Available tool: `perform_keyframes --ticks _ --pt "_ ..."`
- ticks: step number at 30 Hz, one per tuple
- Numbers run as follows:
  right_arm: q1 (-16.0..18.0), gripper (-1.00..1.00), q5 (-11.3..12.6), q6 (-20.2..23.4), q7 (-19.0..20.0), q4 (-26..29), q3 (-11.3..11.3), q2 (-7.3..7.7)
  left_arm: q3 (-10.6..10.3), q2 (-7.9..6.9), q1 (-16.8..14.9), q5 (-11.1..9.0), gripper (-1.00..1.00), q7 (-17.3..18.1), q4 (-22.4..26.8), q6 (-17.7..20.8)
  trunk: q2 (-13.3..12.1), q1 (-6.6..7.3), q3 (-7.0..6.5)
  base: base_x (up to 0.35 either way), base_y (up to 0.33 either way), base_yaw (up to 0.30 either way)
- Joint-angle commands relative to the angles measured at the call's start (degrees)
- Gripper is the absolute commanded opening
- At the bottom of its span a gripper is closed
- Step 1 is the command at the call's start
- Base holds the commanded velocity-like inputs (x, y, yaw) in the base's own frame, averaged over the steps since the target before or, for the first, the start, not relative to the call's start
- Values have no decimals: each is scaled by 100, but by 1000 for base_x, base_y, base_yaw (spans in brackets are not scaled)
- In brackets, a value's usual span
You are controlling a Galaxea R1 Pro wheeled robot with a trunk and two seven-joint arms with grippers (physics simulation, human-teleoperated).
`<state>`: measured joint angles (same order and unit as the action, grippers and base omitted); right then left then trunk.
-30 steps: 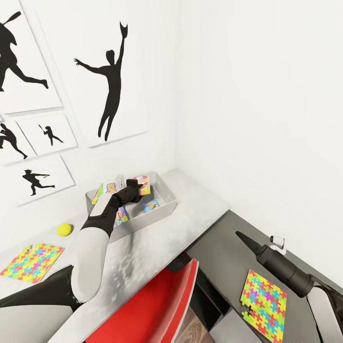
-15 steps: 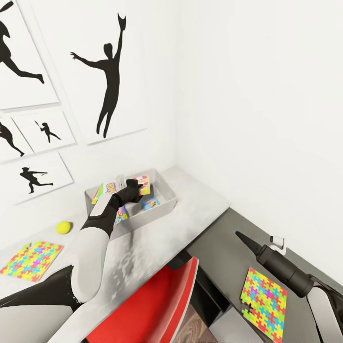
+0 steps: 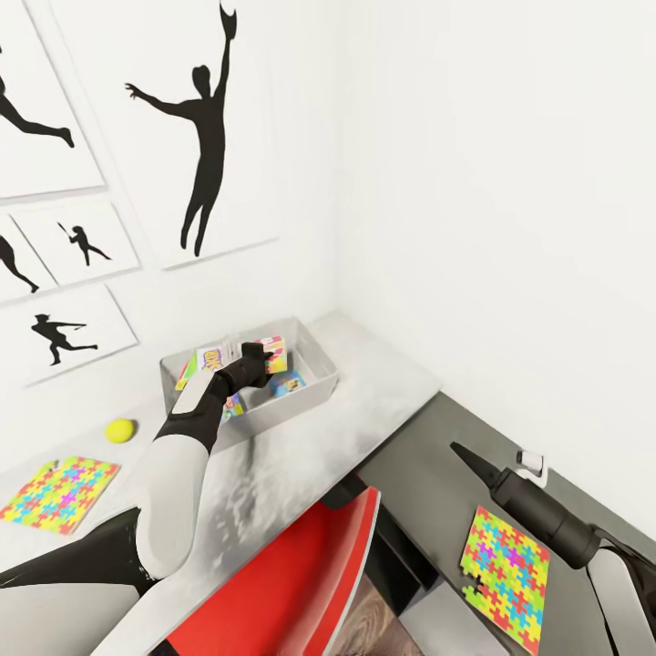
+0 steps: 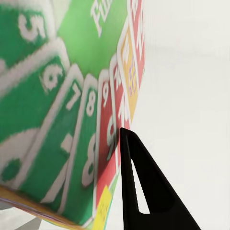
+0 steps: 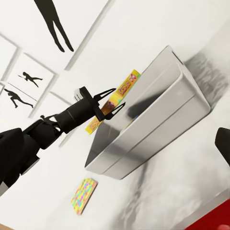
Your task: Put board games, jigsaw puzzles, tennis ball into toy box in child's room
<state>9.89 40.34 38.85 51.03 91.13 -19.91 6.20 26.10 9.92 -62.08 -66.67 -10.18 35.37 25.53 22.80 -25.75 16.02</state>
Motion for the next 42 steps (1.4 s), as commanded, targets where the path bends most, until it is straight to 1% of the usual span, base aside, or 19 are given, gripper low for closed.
perform_keyframes --ticks 1,11,20,26,30,33,37,42 --pt "4 100 26 36 3 1 -4 0 36 8 -6 -65 -100 -54 13 31 12 -3 20 0 0 0" --pt "4 100 26 26 8 1 -4 -4 35 8 -34 -65 -100 -48 55 24 12 -3 114 0 0 0" --pt "4 100 26 26 12 1 4 -4 43 8 -275 -65 -100 -45 57 17 12 -3 199 0 0 0" --pt "4 100 26 26 14 0 2 -4 44 8 -357 -86 -100 -51 43 -157 12 -3 255 0 0 0" --pt "4 100 26 26 12 0 3 -4 40 8 -387 -102 -100 -58 32 -194 12 -3 293 0 0 0" --pt "4 100 26 26 12 1 4 -4 43 8 -477 -107 -100 -162 19 -229 12 -3 321 0 0 0" --pt "4 100 26 26 12 -1 5 -4 44 8 -598 -109 -100 -392 -23 -323 12 -3 359 0 0 0" --pt "4 100 26 26 15 -2 -1 -4 44 8 -741 -109 -100 -469 -158 -363 12 -3 406 0 0 0"
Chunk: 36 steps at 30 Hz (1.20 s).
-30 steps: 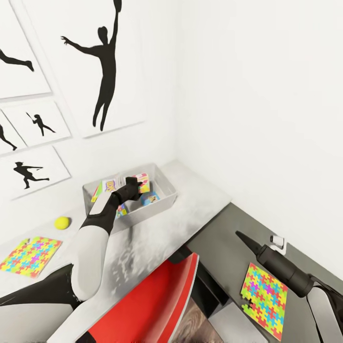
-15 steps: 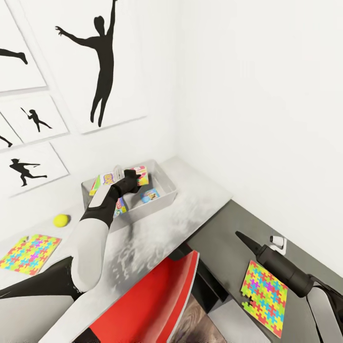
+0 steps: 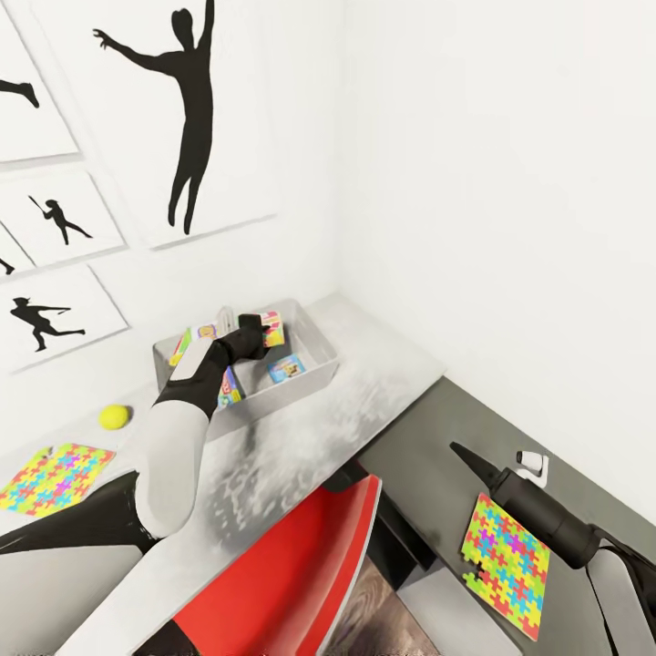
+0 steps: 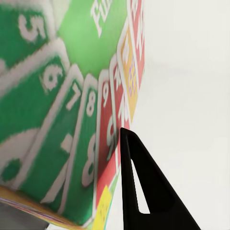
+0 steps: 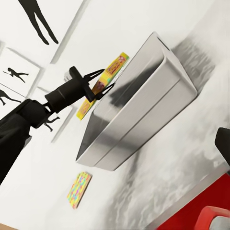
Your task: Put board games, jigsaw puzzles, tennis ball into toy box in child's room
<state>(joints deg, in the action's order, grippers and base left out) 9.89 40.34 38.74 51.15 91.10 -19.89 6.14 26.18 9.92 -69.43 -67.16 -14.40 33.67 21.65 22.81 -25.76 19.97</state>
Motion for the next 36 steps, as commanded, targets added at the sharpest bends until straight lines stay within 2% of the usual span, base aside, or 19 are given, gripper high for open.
perform_keyframes --ticks 1,16,36 --pt "4 100 26 37 4 0 -3 1 36 8 -23 -61 -100 -53 -27 21 11 -3 20 0 0 0" --pt "4 100 24 31 16 -5 -6 1 36 8 -54 -61 -100 -63 -106 13 11 -3 157 0 0 0" --pt "4 100 26 11 35 -5 -6 1 36 8 -56 -52 -100 -63 -106 14 11 -3 168 0 0 0"
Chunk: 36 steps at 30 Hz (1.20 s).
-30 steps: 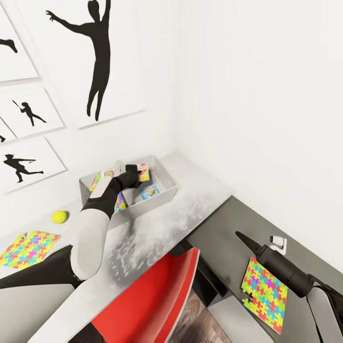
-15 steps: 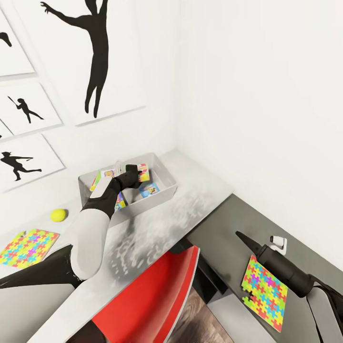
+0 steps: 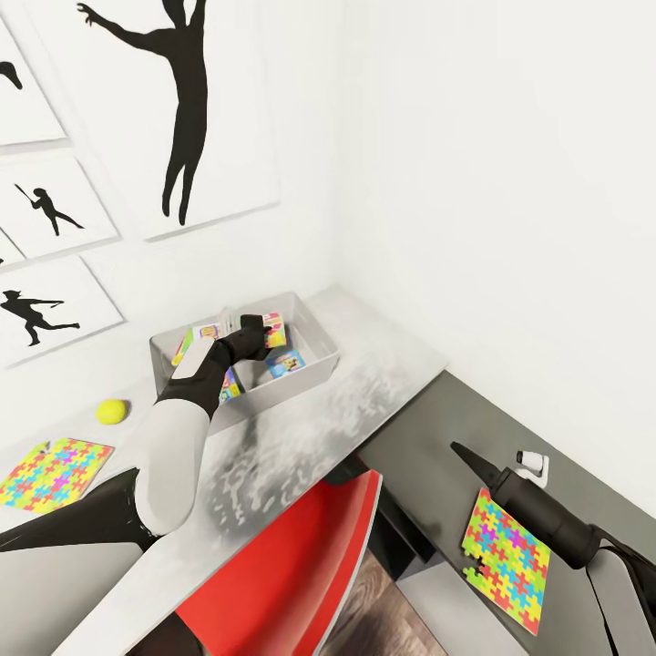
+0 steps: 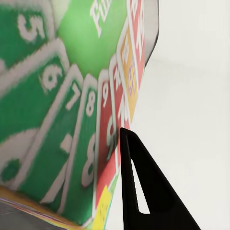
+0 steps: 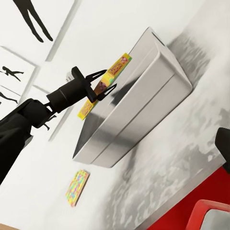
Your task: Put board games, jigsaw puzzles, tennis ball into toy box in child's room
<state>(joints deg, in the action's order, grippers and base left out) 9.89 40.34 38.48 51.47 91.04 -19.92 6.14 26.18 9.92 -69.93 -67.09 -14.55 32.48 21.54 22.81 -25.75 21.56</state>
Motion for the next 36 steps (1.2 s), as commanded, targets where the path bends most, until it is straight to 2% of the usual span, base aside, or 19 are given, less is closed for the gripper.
perform_keyframes --ticks 1,9,10,31,33,36 --pt "4 100 26 37 3 1 -3 1 37 8 -5 -58 -100 -48 13 25 10 -3 10 0 0 0" --pt "4 100 26 37 3 1 -3 1 37 8 -5 -58 -100 -48 13 25 10 -3 10 0 0 0" --pt "4 100 26 37 3 1 -3 1 37 8 -6 -58 100 -48 16 25 10 -3 10 0 0 0" --pt "4 100 26 37 20 1 -3 1 37 8 -3 -58 100 -11 157 113 10 -3 10 0 0 0" --pt "4 100 26 37 21 1 -3 1 38 8 -3 -62 100 -12 320 212 10 -3 10 0 0 0" --pt "4 100 26 37 21 0 -3 1 70 8 -3 -66 100 -19 758 696 10 -3 10 0 0 0"
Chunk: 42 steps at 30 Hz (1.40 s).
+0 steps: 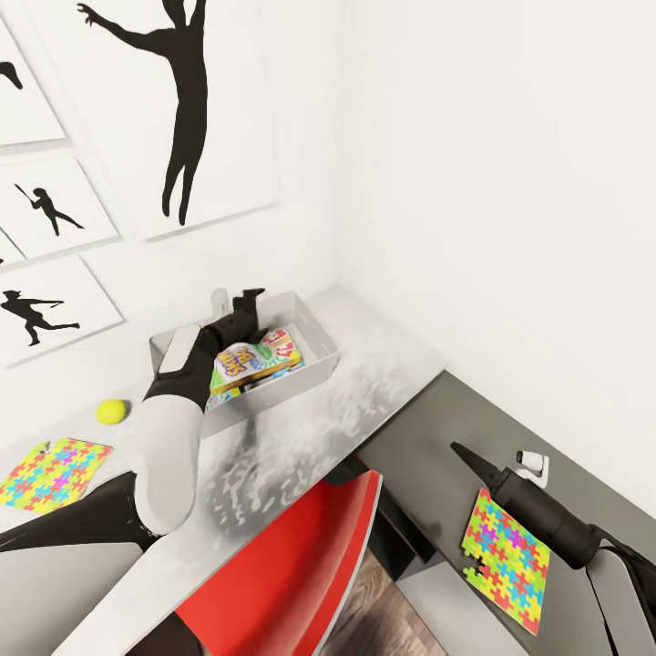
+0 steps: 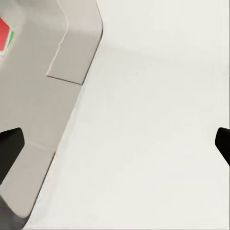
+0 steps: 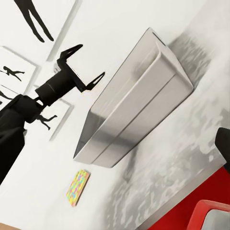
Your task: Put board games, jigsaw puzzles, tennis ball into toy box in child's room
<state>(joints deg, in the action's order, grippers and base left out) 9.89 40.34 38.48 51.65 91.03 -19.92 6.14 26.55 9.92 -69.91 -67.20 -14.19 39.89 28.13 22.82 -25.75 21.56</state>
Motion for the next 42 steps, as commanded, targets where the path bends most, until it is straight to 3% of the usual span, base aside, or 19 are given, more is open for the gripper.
perform_keyframes --ticks 1,6,11,14,18,20,21,22,26,27,28,29,31,32,33,34,36,39,42 --pt "4 100 26 37 3 0 -4 1 36 8 -2 -56 100 -56 204 276 10 -4 10 0 0 0" --pt "4 100 26 37 4 1 -4 1 12 8 18 -57 100 -58 1080 1430 10 -4 10 0 0 0" --pt "4 100 26 37 7 2 -4 1 -14 8 33 -58 100 -61 1524 2464 10 -4 10 0 0 0" --pt "4 100 26 37 10 2 -7 5 -71 -198 46 -90 100 -56 1755 2986 10 -4 10 0 0 0" --pt "4 100 26 37 7 2 -11 19 -283 -542 140 -322 100 -35 1877 3151 10 -4 10 0 0 0" --pt "4 100 22 37 5 2 -12 24 -630 -878 292 -769 100 -28 1930 3187 10 -4 10 0 0 0" --pt "4 100 21 37 4 2 -12 25 -733 -978 325 -905 100 -27 1942 3187 10 -4 10 0 0 0" --pt "4 100 20 37 5 2 -12 29 -944 -1200 395 -1194 100 -25 1979 3187 10 -4 10 0 0 0" --pt "4 100 18 37 4 2 -36 33 -1409 -1695 557 -1815 100 -24 2132 3187 10 -4 10 0 0 0" --pt "4 100 18 37 7 2 -53 28 -1660 -1944 674 -2141 100 -23 2272 3187 10 -4 10 0 0 0" --pt "4 100 18 37 8 2 -59 22 -1785 -2069 740 -2309 100 -23 2362 3187 10 -4 10 0 0 0" --pt "4 100 18 35 6 2 -67 15 -2023 -2331 883 -2641 100 -23 2580 3187 10 -4 10 0 0 0" --pt "4 100 18 33 5 2 -73 10 -2236 -2589 1052 -2951 100 -23 2827 3187 10 -4 10 0 0 0" --pt "4 100 18 33 4 2 -76 7 -2411 -2834 1249 -3224 100 -23 3078 3187 10 -4 10 0 0 0" --pt "4 100 18 32 4 2 -78 5 -2477 -2949 1355 -3344 100 -23 3202 3187 10 -4 10 0 0 0" --pt "4 100 18 31 3 2 -79 4 -2571 -3163 1574 -3554 100 -23 3436 3187 10 -4 10 0 0 0" --pt "4 100 17 30 3 2 -81 2 -2653 -3449 1918 -3790 100 -23 3750 3187 10 -4 10 0 0 0" --pt "4 100 17 29 3 2 -82 2 -2704 -3749 2416 -3976 100 -21 4031 3187 10 -4 10 0 0 0" --pt "4 100 17 29 3 2 -82 1 -2708 -3888 2817 -4041 100 -10 4132 3187 10 -4 10 0 0 0"
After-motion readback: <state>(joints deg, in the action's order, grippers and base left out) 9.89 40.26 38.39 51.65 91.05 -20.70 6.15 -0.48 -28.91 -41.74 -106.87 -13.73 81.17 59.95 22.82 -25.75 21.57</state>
